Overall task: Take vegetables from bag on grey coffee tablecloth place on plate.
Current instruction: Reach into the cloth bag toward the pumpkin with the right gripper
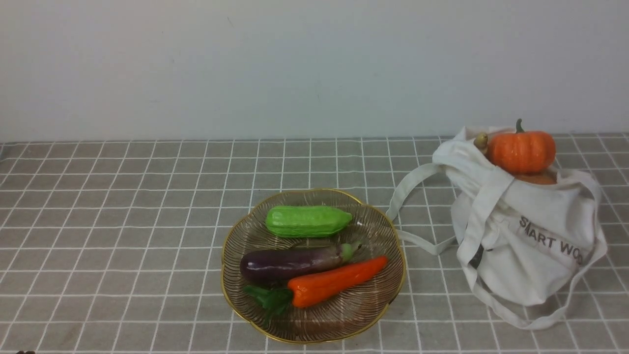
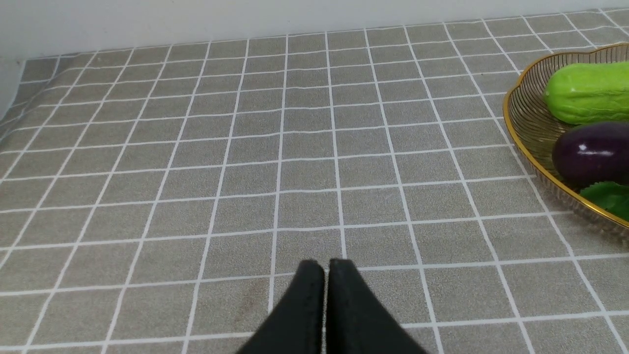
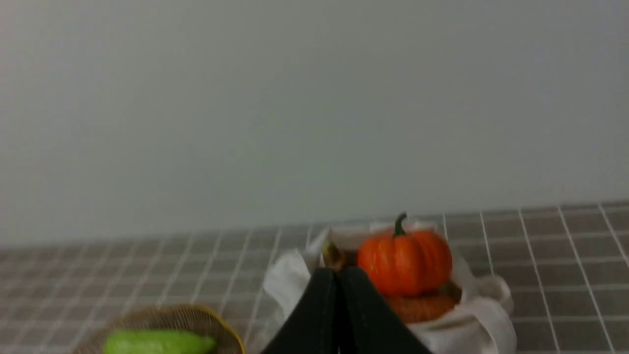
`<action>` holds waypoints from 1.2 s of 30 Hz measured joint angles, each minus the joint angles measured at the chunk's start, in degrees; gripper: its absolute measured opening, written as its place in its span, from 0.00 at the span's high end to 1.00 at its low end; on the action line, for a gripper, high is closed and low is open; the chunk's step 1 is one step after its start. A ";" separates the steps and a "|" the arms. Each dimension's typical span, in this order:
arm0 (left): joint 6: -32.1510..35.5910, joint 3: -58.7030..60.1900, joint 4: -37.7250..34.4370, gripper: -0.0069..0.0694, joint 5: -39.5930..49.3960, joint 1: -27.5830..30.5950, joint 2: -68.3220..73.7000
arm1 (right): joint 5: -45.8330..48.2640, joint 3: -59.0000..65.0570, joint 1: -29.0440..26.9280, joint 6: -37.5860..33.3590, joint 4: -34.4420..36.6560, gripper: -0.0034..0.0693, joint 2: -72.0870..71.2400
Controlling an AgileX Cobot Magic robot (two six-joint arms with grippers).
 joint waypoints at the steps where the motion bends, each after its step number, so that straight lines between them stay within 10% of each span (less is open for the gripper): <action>1: 0.00 0.00 0.00 0.92 0.00 0.00 0.00 | 1.27 -2.27 0.00 -0.62 -0.25 0.97 3.10; 13: 0.00 0.00 0.00 0.92 0.00 0.00 0.00 | 12.79 -30.81 0.00 -1.70 -0.89 0.88 39.58; 27: 0.00 0.00 0.00 0.92 0.00 0.00 0.00 | 18.88 -45.41 0.10 5.02 -5.10 0.30 65.74; 34: 0.00 0.00 0.00 0.92 0.00 0.00 0.00 | 16.62 -45.74 0.10 4.45 -6.25 0.44 68.07; 36: 0.00 0.00 0.00 0.92 0.00 0.00 0.00 | 16.82 -45.80 0.10 2.56 -6.38 0.71 67.91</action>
